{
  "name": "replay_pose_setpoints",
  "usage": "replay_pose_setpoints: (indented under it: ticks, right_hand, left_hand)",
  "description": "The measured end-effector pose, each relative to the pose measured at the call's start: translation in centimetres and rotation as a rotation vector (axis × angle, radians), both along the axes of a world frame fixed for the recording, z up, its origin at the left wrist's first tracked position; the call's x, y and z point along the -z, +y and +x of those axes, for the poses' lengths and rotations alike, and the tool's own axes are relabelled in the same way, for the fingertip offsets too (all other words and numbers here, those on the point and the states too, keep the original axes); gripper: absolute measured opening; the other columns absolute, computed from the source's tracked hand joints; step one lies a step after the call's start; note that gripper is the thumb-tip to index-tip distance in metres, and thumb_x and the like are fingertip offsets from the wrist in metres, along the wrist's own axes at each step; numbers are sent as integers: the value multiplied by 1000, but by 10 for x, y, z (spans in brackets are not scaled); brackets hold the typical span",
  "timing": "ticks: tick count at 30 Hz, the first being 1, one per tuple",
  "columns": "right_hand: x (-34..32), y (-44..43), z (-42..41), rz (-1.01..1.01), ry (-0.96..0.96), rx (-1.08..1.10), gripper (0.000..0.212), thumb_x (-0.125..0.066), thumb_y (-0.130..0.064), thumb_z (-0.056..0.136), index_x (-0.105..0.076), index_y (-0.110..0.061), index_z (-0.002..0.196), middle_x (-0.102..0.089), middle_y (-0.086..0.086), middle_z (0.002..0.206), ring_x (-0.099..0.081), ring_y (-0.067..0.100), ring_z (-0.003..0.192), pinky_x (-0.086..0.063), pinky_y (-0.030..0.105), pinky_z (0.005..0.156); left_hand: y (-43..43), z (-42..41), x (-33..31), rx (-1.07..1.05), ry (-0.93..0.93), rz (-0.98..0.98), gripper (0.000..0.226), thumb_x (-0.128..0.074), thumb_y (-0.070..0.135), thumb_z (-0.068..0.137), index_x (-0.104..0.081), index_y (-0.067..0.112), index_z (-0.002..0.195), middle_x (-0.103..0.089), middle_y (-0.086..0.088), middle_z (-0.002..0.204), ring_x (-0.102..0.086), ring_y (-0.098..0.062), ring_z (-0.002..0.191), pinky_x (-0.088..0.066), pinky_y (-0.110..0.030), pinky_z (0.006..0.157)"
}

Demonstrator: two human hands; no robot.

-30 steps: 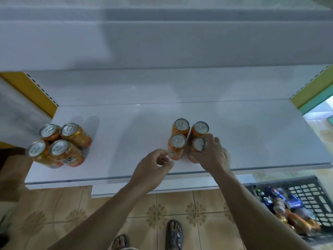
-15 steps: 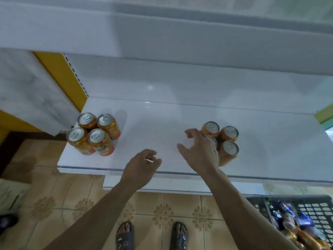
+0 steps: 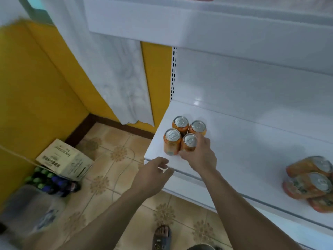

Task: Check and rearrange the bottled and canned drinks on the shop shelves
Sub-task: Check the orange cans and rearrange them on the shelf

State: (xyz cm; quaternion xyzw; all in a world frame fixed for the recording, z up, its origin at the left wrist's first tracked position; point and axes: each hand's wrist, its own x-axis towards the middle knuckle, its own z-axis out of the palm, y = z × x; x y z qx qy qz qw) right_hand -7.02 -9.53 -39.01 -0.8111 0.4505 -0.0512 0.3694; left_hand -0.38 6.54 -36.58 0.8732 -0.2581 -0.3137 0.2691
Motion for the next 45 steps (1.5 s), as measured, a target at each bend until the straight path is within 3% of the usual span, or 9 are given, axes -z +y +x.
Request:
replay_pose_setpoints:
  ticks: [9, 15, 18, 22, 26, 30, 35, 39, 45]
  right_hand:
    - [-22, 12, -25, -90, -185, 102, 63, -85, -42, 73, -52, -29, 125, -50, -15, 111, -60, 15, 98, -42, 31, 80]
    - [-88, 31, -87, -297, -380, 55, 69, -91, -38, 71, -53, -26, 128, -54, -19, 117, -61, 1, 77, -46, 13, 65]
    - [-127, 38, -117, -430, -526, -7, 67, -90, -34, 69, -55, -23, 125, -50, -23, 112, -59, 0, 70, -43, 7, 57]
    - [-168, 40, -149, -565, -642, -83, 64, -78, -43, 71, -55, -19, 126, -47, -21, 114, -55, 6, 62, -38, 5, 56]
    - [-183, 35, -177, -662, -646, -81, 64, -77, -44, 71, -55, -19, 125, -48, -16, 119, -53, 7, 60, -39, 6, 55]
    - [-181, 24, -196, -650, -652, -49, 67, -83, -41, 69, -48, -29, 125, -54, -16, 114, -56, 12, 60, -40, 9, 53]
    - [-165, 3, -213, -47, -951, 151, 79, -79, -36, 65, -39, -41, 132, -65, -12, 102, -70, 15, 76, -53, 24, 52]
    - [-141, -13, -210, 594, -1041, 378, 58, -67, -43, 70, -59, -21, 123, -60, 0, 79, -44, 14, 64, -33, 19, 45]
    - [-130, -1, -188, 1170, -1055, 475, 41, -51, -43, 87, -73, -10, 96, -64, 12, 90, -61, 24, 79, -46, 26, 60]
  left_hand:
    - [-3, 4, -2, 103, 74, -141, 42, -63, 42, 95, -51, 30, 134, -59, 15, 120, -56, 1, 97, -43, -11, 70]
    - [-32, -27, -14, 223, -37, -524, 84, -81, 38, 79, -35, 30, 148, -44, 13, 149, -41, -5, 134, -41, -31, 109]
    - [-47, -46, -45, 286, -17, -770, 86, -85, 37, 74, -32, 47, 142, -45, 26, 142, -43, -1, 133, -41, -25, 107]
    - [-71, -73, -78, 385, -7, -1102, 70, -86, 18, 73, -48, 17, 132, -59, 2, 127, -58, -24, 120, -51, -40, 98]
    - [-85, -95, -94, 429, -104, -1154, 68, -81, 30, 71, -47, 16, 128, -56, 7, 124, -58, -14, 116, -46, -23, 96]
    - [-94, -104, -96, 468, -78, -1150, 69, -82, 27, 73, -47, 12, 130, -57, -6, 125, -58, -24, 116, -50, -34, 95]
    - [-92, -104, -100, 464, -28, -1109, 75, -87, 20, 69, -47, 28, 131, -52, 14, 129, -56, -18, 120, -54, -29, 89]
    - [-90, -120, -109, 371, 89, -1144, 86, -89, 27, 65, -40, 38, 135, -57, 14, 126, -57, -23, 123, -57, -36, 89]
    - [-94, -137, -121, 544, 22, -1088, 100, -94, 18, 59, -39, 12, 143, -53, 20, 137, -50, -7, 131, -43, -23, 104]
